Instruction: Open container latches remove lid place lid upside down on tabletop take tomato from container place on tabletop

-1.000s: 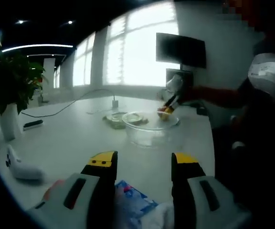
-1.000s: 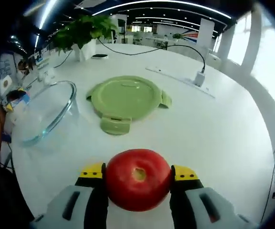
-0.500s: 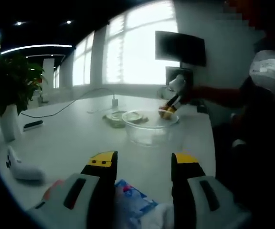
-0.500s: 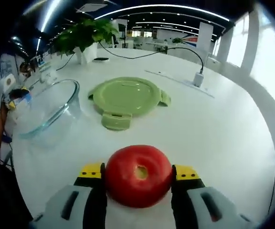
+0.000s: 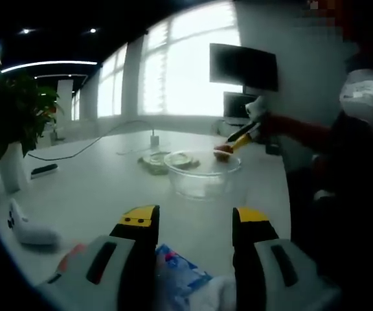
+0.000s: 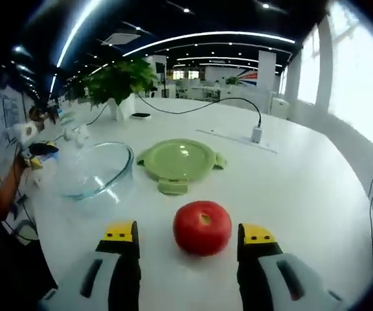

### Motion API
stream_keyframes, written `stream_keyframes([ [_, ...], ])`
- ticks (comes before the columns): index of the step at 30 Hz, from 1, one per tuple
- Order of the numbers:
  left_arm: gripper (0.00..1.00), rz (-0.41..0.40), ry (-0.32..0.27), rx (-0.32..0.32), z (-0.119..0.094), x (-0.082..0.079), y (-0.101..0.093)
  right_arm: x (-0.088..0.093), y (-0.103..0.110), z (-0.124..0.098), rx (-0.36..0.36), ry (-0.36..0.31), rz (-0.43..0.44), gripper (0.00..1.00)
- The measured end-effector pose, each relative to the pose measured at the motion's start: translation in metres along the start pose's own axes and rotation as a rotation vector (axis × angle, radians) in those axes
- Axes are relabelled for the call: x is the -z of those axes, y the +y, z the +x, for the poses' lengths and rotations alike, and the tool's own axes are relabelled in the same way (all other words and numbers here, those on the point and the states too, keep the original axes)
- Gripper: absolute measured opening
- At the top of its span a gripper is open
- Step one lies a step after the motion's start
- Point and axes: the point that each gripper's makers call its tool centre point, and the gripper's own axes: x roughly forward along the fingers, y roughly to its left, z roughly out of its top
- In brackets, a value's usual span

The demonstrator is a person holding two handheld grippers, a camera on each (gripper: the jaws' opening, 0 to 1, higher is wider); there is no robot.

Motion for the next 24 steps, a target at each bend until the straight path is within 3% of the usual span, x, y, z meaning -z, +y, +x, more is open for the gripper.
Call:
stream_keyframes([
  [6, 0.38, 0.004, -0.01, 0.0, -0.001, -0.001, -0.001, -0.007, 0.024, -0.03, -0.016, -0.14, 0.054, 0.45],
  [12, 0.38, 0.01, -0.001, 0.006, 0.0, 0.0, -0.002, 0.016, 0.055, -0.043, -0.005, -0.171, -0.021, 0.3],
  [19, 0.37, 0.01, -0.008, 0.04, -0.001, -0.001, -0.011, 0.032, 0.073, -0.045, -0.028, -0.186, 0.045, 0.18],
  [24, 0.35, 0.036, 0.0, 0.035, -0.001, 0.001, -0.013, 0.029, 0.077, -0.052, -0.017, -0.228, 0.054, 0.11],
])
